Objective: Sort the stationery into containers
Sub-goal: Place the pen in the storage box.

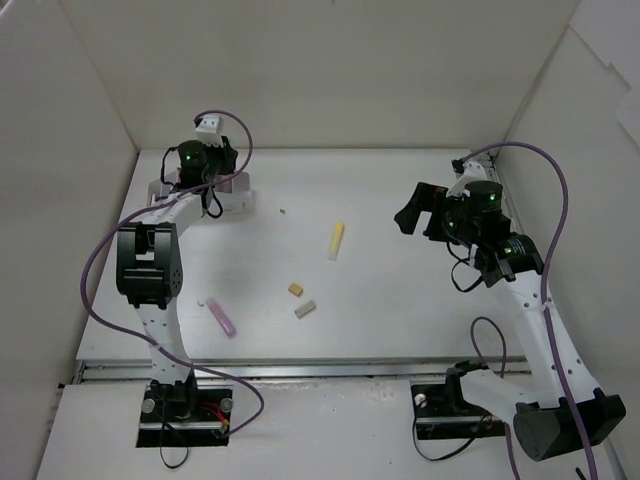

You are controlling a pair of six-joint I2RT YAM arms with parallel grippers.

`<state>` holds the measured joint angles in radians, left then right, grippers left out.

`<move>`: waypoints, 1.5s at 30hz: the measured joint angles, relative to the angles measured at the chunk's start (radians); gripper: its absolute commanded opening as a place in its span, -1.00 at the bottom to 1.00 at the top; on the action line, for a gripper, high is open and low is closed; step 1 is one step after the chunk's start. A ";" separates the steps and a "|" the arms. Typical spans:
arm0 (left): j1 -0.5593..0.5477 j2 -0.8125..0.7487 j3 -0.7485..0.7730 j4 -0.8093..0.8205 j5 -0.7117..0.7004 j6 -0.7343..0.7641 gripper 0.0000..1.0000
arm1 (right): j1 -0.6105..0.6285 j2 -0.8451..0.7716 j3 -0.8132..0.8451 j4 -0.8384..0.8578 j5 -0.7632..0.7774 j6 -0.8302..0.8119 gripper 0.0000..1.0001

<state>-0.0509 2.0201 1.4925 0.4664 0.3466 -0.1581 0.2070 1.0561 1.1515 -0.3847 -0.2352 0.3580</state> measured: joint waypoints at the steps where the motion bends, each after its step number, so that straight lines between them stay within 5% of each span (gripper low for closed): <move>1: 0.000 0.016 0.011 0.011 -0.008 -0.003 -1.00 | -0.003 0.001 -0.001 0.007 0.000 -0.004 0.96; 14: -0.006 0.045 -0.074 0.162 -0.189 0.035 -0.99 | -0.011 0.000 -0.028 0.037 0.000 -0.071 0.96; 22: -0.006 0.058 -0.074 0.169 -0.240 0.042 -0.55 | -0.011 -0.032 -0.043 0.038 -0.001 -0.076 0.96; 34: -0.006 0.055 -0.109 0.174 -0.240 0.022 -0.38 | -0.011 -0.086 -0.059 0.038 -0.001 -0.076 0.96; 40: -0.006 -0.009 -0.171 0.147 -0.208 -0.003 0.61 | -0.010 -0.048 -0.064 0.042 -0.019 -0.067 0.96; 41: -0.006 -0.035 -0.178 0.133 -0.198 -0.008 0.99 | -0.006 -0.022 -0.063 0.048 -0.021 -0.063 0.96; 45: -0.006 -0.201 -0.197 0.031 -0.141 -0.043 0.99 | 0.081 0.154 -0.039 0.103 0.013 -0.032 0.96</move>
<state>-0.0566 1.8194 1.2953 0.4976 0.2058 -0.2008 0.2878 1.2106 1.1126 -0.2813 -0.2222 0.3260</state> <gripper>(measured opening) 0.992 0.978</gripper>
